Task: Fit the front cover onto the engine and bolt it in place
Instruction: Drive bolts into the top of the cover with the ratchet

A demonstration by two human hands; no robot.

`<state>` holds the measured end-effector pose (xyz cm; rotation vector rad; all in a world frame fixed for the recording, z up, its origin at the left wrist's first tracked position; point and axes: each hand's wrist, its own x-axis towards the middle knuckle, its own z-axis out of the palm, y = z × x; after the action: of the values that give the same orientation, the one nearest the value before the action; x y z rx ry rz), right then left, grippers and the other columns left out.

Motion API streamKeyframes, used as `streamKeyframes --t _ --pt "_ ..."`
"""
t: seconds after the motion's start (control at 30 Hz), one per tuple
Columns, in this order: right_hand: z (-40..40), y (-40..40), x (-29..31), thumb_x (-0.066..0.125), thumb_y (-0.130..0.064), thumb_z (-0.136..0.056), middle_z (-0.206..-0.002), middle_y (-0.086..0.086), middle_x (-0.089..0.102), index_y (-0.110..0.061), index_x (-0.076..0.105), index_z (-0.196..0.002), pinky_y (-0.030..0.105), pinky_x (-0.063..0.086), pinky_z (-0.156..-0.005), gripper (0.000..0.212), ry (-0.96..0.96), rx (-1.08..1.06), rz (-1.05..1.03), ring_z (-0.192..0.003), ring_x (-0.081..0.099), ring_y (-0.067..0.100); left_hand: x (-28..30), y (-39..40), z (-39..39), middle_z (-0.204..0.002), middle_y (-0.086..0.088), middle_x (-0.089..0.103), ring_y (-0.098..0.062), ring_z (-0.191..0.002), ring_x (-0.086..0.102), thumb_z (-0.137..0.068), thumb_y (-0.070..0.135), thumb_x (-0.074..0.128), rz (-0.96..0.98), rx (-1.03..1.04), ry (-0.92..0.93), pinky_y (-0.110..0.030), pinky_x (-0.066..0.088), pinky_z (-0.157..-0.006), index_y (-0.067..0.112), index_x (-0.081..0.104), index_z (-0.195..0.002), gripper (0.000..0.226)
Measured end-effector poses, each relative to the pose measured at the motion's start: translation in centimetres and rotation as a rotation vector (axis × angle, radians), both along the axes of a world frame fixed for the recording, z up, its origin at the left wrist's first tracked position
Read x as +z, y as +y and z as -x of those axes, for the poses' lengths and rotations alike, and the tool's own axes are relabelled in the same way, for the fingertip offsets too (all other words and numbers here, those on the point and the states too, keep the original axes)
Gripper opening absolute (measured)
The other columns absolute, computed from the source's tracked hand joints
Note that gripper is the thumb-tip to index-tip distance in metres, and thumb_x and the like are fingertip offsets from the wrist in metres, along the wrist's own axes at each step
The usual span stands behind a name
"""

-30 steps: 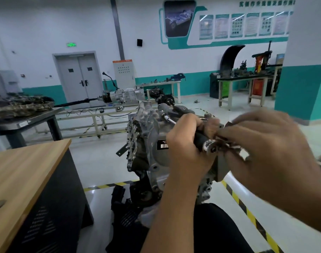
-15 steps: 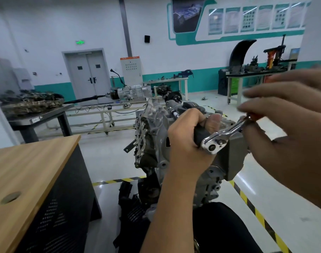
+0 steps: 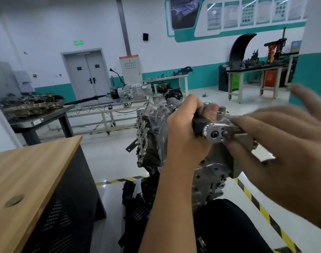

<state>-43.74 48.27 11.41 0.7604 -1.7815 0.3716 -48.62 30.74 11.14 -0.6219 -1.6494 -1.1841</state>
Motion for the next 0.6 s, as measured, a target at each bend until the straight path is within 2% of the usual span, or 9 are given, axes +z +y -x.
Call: streamKeyframes --t 0.1,0.13,0.2,0.23,0.3,0.4,0.47,0.53,0.6 --pt "-0.9 -0.7 -1.3 0.061 -0.021 -0.098 -0.090 0.007 0.077 -0.003 0.080 -0.102 0.030 0.054 -0.080 0.026 -0.081 0.117 -0.006 -0.079 0.065 0.017 -0.3 -0.3 -0.3 -0.073 0.005 0.044 -0.011 -0.066 0.044 -0.096 0.010 0.066 -0.008 0.047 -0.034 -0.025 0.041 -0.060 0.013 0.045 -0.081 0.026" --pt "-0.8 -0.6 -1.1 0.061 -0.019 -0.098 -0.089 0.006 0.077 -0.005 0.079 -0.103 0.031 0.055 -0.071 0.024 -0.093 0.124 0.001 -0.077 0.065 0.018 -0.7 -0.1 -0.8 -0.082 0.003 0.052 -0.014 -0.074 0.052 -0.094 0.008 0.069 -0.043 0.050 -0.027 -0.031 0.048 -0.063 0.013 0.050 -0.090 0.019" --pt "-0.3 -0.3 -0.1 0.059 -0.022 -0.099 -0.089 0.003 0.076 -0.011 0.079 -0.106 0.042 0.058 -0.063 0.024 -0.100 0.100 0.015 -0.075 0.068 0.024 -1.8 1.2 -2.0 -0.106 -0.003 0.060 -0.024 -0.088 0.064 -0.084 -0.005 0.074 -0.149 0.078 0.096 -0.041 0.056 -0.068 0.012 0.053 -0.112 0.038" --pt "-0.1 -0.2 0.2 0.055 -0.027 -0.101 -0.090 0.002 0.076 -0.016 0.078 -0.108 0.044 0.057 -0.064 0.026 -0.112 0.091 0.032 -0.076 0.067 0.025 -2.4 2.0 -2.6 -0.113 -0.006 0.060 -0.029 -0.086 0.065 -0.079 -0.010 0.075 -0.159 0.100 0.170 -0.042 0.057 -0.067 0.012 0.053 -0.118 0.050" --pt "0.1 0.0 0.8 0.048 -0.034 -0.103 -0.094 0.004 0.076 -0.018 0.077 -0.112 0.048 0.056 -0.070 0.034 -0.136 0.068 0.016 -0.082 0.067 0.030 -2.6 3.1 -3.2 -0.109 -0.012 0.057 -0.029 -0.077 0.060 -0.075 -0.009 0.077 -0.144 0.146 0.205 -0.033 0.051 -0.066 0.009 0.053 -0.115 0.050" --pt "0.1 -0.1 0.4 0.050 -0.028 -0.102 -0.101 0.010 0.077 -0.009 0.077 -0.116 0.053 0.056 -0.075 0.036 -0.135 0.039 -0.084 -0.084 0.070 0.037 -1.6 2.1 -2.5 -0.081 -0.009 0.049 -0.019 -0.069 0.045 -0.085 -0.002 0.075 -0.132 0.280 0.184 -0.025 0.038 -0.062 0.004 0.051 -0.084 0.025" --pt "-0.4 -0.4 0.1 0.051 -0.028 -0.102 -0.106 0.007 0.078 -0.011 0.077 -0.119 0.054 0.057 -0.074 0.035 -0.078 0.068 -0.154 -0.085 0.071 0.037 -1.2 1.2 -2.4 -0.074 -0.004 0.044 -0.018 -0.064 0.040 -0.093 0.009 0.069 -0.124 0.281 0.198 -0.028 0.035 -0.056 0.008 0.046 -0.076 0.029" --pt "0.4 0.7 1.3 0.047 -0.034 -0.106 -0.126 0.003 0.072 -0.020 0.075 -0.123 0.061 0.051 -0.084 0.036 -0.072 0.037 -0.200 -0.103 0.067 0.041 -1.5 1.2 -2.7 -0.071 0.000 0.045 -0.017 -0.061 0.041 -0.093 0.010 0.068 -0.081 0.244 0.183 -0.031 0.035 -0.052 0.013 0.045 -0.077 0.028" --pt "1.1 1.4 3.5 0.044 -0.041 -0.108 -0.149 -0.004 0.055 -0.027 0.071 -0.130 0.065 0.044 -0.100 0.037 -0.117 -0.006 -0.130 -0.128 0.054 0.044 -1.9 1.3 -3.0 -0.067 0.001 0.048 -0.017 -0.056 0.044 -0.089 0.010 0.068 -0.050 0.188 0.130 -0.037 0.038 -0.047 0.013 0.048 -0.077 0.024"
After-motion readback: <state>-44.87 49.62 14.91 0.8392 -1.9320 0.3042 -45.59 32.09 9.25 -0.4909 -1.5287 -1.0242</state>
